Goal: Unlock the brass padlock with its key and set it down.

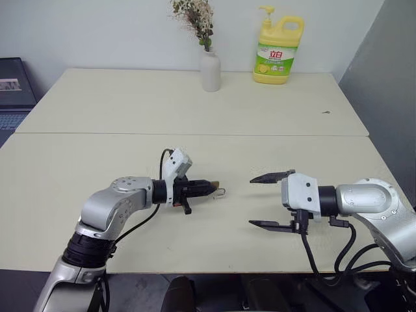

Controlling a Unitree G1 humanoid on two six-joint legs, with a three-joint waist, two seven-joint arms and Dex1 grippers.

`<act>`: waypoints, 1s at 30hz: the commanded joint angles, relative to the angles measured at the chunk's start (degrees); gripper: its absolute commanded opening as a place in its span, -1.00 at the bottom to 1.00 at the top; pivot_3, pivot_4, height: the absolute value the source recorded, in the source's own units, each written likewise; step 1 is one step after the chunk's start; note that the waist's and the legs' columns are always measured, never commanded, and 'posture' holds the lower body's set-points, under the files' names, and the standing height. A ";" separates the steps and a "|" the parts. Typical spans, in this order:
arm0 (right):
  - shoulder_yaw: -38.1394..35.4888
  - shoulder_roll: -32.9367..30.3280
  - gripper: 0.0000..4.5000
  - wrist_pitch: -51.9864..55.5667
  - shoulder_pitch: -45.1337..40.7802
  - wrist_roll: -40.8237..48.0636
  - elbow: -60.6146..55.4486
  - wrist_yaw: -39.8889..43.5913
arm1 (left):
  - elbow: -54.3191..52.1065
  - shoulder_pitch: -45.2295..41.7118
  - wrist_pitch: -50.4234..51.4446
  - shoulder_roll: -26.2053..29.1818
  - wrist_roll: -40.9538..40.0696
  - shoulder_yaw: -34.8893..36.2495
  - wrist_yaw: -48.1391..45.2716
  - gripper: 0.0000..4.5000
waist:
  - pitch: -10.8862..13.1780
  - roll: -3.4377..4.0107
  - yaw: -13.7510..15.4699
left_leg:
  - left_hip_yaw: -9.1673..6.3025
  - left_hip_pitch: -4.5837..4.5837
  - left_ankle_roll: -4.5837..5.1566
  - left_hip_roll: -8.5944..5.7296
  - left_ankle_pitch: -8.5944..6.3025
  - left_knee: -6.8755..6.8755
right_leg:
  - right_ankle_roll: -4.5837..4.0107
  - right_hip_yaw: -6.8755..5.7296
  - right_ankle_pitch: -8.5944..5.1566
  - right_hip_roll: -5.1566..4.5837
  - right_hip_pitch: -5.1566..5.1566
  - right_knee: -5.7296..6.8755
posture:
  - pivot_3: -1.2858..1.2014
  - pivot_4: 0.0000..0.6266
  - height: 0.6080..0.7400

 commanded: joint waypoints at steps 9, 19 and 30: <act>0.47 -0.60 1.00 -0.13 -1.14 -1.37 -0.47 0.47 | 1.46 0.95 2.73 -1.87 -0.21 1.06 1.36 -0.77 | 0.00 0.00 0.03 | -0.01 -0.01 0.00 0.00 0.00 0.00 | 0.00 -0.01 0.00 0.00 0.00 0.00 | 0.03 -0.52 1.00; 0.62 -0.82 1.00 -0.50 -0.19 -1.87 -0.34 0.88 | 2.24 0.59 1.14 -0.16 1.37 1.55 0.61 0.58 | 0.00 0.00 0.02 | -0.01 -0.01 0.00 0.00 0.00 -0.01 | 0.00 -0.01 0.00 0.00 0.00 0.00 | 0.03 -0.52 1.00; 2.10 -1.24 1.00 -2.35 -0.04 -3.38 2.39 2.29 | -1.89 5.18 -16.95 12.27 6.66 5.22 -10.45 0.98 | 0.00 0.00 -0.21 | 0.02 -0.01 0.00 0.02 0.00 -0.04 | -0.03 0.00 -0.02 -0.01 -0.03 -0.04 | 0.03 -0.52 1.00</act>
